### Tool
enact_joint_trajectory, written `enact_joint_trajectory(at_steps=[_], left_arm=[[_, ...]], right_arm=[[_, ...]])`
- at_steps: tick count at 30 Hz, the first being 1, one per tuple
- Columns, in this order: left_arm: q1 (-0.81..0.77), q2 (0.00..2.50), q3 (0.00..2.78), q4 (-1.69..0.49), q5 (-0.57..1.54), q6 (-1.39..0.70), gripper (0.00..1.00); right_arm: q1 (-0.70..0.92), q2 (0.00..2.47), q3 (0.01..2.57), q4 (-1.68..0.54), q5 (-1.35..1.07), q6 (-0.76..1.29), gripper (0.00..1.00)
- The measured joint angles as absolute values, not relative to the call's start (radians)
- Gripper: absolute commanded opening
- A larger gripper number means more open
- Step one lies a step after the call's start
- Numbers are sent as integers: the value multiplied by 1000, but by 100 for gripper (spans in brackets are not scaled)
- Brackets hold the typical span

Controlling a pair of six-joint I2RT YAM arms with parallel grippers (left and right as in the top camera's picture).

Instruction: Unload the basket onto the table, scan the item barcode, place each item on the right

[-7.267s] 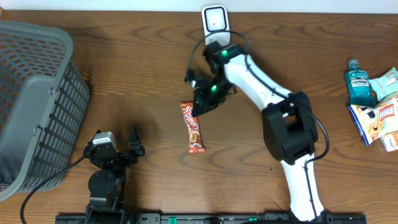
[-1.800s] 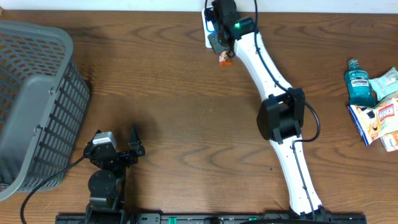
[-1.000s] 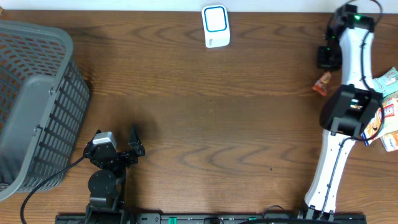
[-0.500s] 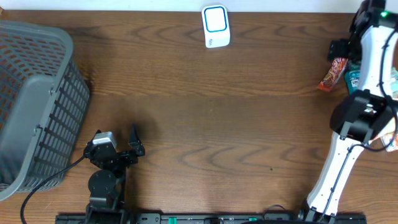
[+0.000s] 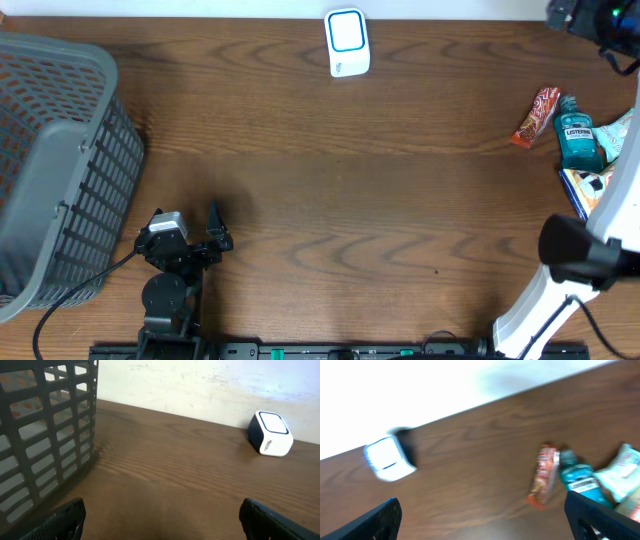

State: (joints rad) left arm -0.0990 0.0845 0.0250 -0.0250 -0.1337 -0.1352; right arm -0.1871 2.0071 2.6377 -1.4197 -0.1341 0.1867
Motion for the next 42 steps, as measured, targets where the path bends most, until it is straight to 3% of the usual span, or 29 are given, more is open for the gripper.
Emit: enact_joint_trajectory(at_steps=[13,24,31,36,42], left_arm=[[-99,84,25,-25,-134,-135,98],[-99,84,25,-25,-134,-135,98],[-99,84,25,-25,-134,-135,98],[-99,84,25,-25,-134,-135,98],[-99,84,25,-25,-134,-135,98]], right_arm=[[-99,1780,2638,-1689,-199,199,99],[-56,1736,2630,-1695,-209,112,99],[-54,1570,2602,-1695,-180,97,99],[-54,1388,2489,-1695,-179,94,99],[-54,1165,2182,-1691,-189,94,99]])
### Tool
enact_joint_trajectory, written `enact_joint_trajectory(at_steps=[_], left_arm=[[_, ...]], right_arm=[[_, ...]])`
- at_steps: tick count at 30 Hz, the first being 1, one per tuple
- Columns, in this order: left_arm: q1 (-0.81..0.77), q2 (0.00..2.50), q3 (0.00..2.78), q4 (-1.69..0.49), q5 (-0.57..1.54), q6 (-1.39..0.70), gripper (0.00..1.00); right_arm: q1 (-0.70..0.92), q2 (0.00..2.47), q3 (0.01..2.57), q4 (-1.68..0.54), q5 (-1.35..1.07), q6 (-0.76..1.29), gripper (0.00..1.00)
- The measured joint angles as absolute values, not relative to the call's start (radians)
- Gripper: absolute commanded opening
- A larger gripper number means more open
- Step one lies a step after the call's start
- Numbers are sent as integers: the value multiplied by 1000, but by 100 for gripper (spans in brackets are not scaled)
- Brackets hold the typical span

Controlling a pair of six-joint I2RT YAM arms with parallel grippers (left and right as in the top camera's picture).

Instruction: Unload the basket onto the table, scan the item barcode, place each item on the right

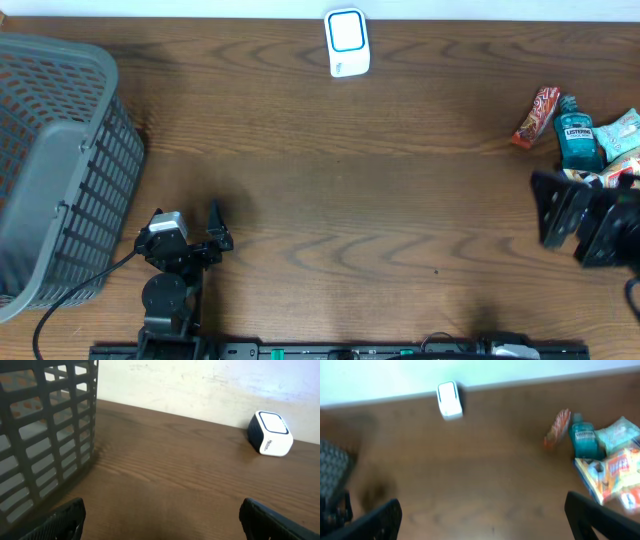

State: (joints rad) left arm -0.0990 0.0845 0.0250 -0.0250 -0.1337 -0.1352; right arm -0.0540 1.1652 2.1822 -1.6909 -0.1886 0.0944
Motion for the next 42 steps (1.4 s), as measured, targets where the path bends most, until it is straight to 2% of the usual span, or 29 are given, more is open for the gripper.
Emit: enact_joint_trajectory(at_steps=[8,15,20,25,33,42], left_arm=[[-99,85,25,-25,-134,-135,98],[-99,85,25,-25,-134,-135,98],[-99,85,25,-25,-134,-135,98],[-99,85,25,-26,-134,-135,98],[-99,85,25,-25,-134,-135,98],[-99,85,25,-25,-134,-135,98]], right_arm=[[-54,928,1745,-1696,-189,102,99],[-54,846,1629,-1689,-182,99,99],[-54,833,1543,-1607,-160,10,99],[-54,822,1354,-1312,-197,-45,99],[-54,626,845,-738,-340,-71,99],[-54,338,447,-423,-387,-78,99]])
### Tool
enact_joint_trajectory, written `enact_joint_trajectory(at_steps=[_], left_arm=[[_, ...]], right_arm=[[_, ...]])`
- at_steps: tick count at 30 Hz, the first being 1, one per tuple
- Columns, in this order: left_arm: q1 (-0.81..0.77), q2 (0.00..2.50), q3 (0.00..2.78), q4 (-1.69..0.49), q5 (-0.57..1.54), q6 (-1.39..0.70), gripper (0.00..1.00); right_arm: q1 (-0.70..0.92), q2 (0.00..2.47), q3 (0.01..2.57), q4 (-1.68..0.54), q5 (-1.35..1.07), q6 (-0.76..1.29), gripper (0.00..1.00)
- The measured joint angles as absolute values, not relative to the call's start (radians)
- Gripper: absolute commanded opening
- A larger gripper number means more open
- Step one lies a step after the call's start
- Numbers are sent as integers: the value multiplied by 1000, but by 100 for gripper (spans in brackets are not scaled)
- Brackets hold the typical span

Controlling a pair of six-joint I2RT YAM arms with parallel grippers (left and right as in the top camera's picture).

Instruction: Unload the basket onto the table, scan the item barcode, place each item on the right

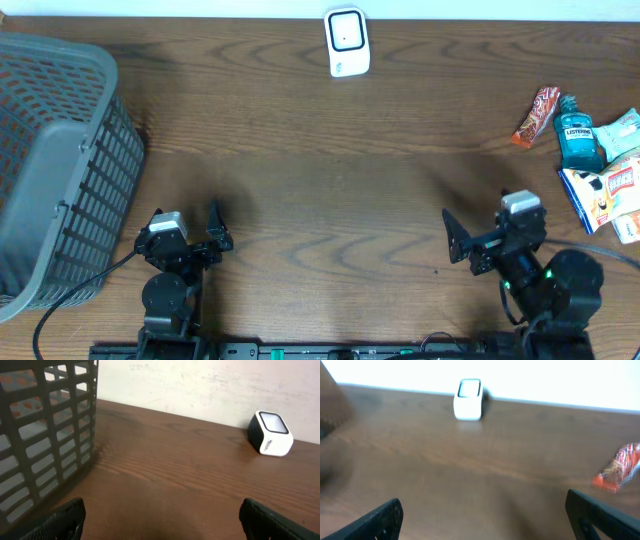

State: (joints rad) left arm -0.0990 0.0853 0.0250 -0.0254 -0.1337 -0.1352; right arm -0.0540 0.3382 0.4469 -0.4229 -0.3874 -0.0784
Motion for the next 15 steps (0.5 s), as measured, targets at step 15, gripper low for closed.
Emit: enact_joint_trajectory(at_steps=[15], left_arm=[[-99,85,25,-25,-134,-135,98]], right_arm=[[-54,75,41,23,-393,-81,99]])
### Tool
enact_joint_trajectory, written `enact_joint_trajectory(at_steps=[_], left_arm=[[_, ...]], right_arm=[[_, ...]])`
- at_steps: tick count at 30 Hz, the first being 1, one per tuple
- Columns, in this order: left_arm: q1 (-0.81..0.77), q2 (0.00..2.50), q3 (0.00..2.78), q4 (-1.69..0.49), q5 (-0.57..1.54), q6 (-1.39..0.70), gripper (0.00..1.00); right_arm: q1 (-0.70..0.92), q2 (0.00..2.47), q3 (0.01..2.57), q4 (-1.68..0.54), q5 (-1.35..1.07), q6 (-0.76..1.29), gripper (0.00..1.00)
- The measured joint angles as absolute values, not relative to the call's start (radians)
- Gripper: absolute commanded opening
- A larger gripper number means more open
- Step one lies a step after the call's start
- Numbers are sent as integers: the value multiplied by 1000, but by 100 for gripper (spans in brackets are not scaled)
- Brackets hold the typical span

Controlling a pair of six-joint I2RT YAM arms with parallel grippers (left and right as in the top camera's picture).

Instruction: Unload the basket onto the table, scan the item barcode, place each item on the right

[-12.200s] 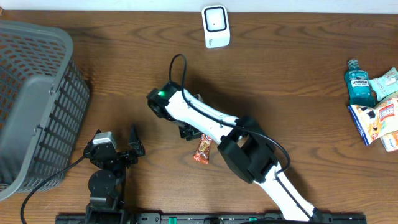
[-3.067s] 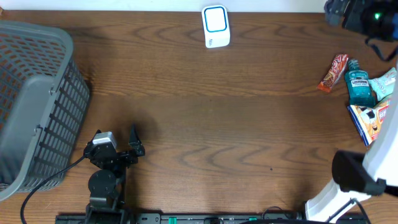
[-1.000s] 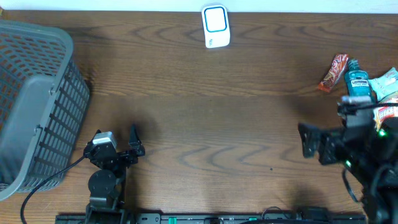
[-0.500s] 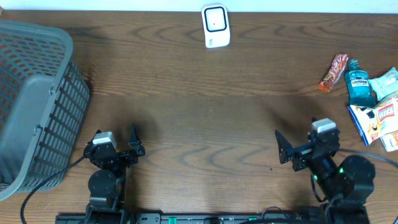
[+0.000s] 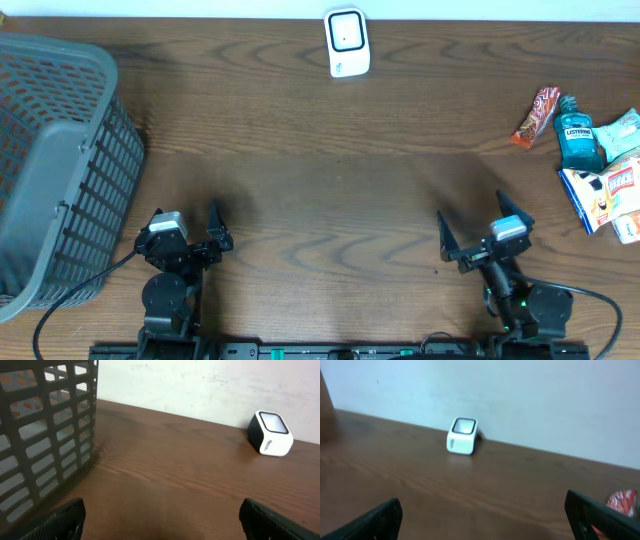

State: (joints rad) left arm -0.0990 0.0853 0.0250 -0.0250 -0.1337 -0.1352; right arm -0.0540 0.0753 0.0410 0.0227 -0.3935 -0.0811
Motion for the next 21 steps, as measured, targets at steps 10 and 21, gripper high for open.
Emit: enact_joint_trajectory(at_steps=[10,21], left_arm=[[-99,85,25,-25,-134,-135,98],[-99,85,25,-25,-134,-135,98]], right_arm=[[-54,12,7,-42,-357,-81,99],[-54,12,7,-52,-241,-31,99]])
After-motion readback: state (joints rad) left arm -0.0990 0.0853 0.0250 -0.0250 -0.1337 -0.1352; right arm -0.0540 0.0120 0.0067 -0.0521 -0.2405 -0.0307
